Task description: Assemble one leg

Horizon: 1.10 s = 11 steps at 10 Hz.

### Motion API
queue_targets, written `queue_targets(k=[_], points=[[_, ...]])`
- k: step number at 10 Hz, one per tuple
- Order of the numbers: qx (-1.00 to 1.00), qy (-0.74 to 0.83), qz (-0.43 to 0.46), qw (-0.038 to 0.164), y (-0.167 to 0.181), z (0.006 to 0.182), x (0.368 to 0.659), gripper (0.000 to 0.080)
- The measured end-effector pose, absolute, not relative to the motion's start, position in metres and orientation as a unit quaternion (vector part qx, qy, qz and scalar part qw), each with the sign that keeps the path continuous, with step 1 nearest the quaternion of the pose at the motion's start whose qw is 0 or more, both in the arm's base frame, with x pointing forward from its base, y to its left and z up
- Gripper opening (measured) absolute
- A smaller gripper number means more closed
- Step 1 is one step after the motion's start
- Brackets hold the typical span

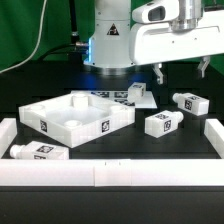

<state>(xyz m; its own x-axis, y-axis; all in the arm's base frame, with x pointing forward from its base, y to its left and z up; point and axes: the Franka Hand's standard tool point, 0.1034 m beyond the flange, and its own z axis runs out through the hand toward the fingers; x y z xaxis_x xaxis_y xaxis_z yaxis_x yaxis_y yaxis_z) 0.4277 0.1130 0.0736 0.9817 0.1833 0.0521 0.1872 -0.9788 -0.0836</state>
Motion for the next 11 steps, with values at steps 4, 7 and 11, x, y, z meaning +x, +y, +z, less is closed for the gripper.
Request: queue_targets(k=[4,7,11], points=[[-0.998,0.015,0.018,0.052,0.113,0.089,0.451,0.0649],[-0.989,0.096,0.061,0.099,0.082,0.082,0.492,0.0649],[-0.988,0.102,0.065,0.098,0.078,0.078,0.491,0.0649]])
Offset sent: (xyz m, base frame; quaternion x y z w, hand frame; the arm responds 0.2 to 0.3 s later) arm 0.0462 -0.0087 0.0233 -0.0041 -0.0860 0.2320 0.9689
